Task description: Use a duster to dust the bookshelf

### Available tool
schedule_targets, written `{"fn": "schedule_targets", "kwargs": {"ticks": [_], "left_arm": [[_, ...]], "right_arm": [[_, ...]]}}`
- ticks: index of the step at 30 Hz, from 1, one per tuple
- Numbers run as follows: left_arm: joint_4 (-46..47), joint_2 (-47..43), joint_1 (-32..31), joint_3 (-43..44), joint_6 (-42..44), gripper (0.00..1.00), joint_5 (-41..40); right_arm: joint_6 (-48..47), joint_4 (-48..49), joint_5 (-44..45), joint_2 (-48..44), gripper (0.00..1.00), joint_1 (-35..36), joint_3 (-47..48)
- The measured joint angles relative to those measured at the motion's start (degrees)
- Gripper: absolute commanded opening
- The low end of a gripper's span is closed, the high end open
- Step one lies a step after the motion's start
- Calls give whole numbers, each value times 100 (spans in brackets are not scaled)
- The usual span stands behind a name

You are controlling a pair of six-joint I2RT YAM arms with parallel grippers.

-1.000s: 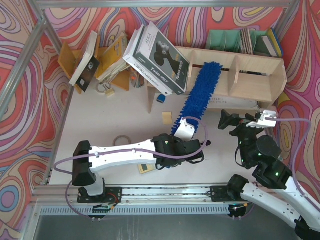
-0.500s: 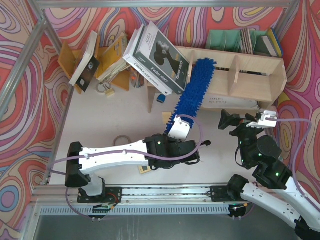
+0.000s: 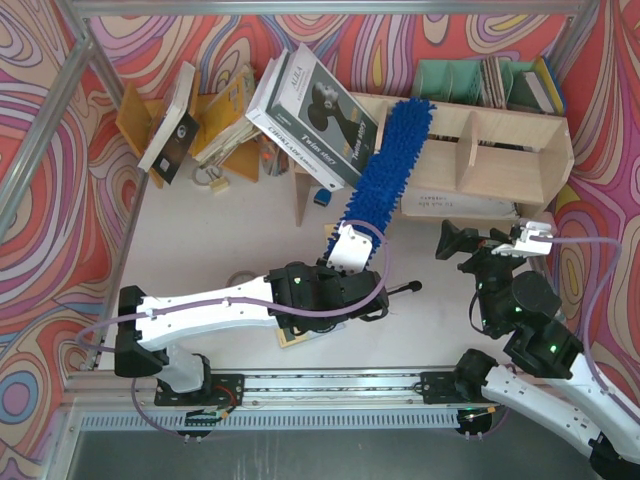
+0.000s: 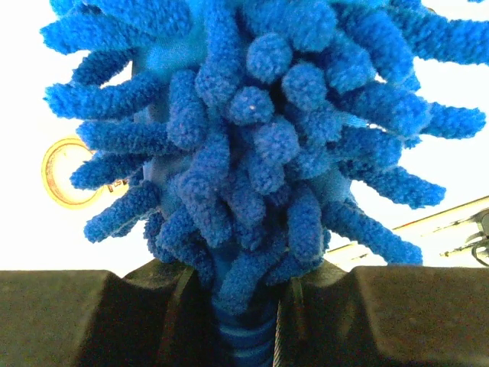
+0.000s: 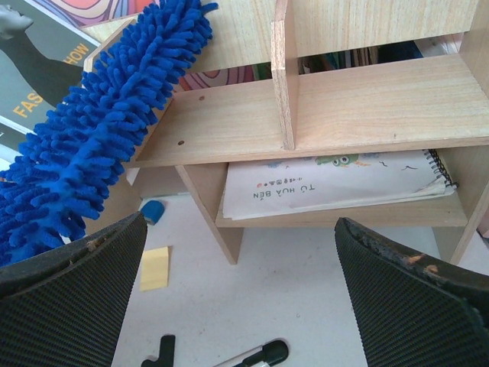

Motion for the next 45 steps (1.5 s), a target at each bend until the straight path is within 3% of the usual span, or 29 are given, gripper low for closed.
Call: {"fn": "schedule_targets", "kwargs": {"ticks": [13, 31, 45], "left_arm": [[153, 7, 59, -39, -273, 0, -310], [870, 243, -275, 177, 562, 0, -282], [723, 315, -275, -544, 254, 0, 448]], "right_arm": [[35, 0, 9, 0, 99, 0, -48], [98, -2, 9, 0, 99, 0, -50], [118, -2, 11, 0, 99, 0, -50]]}}
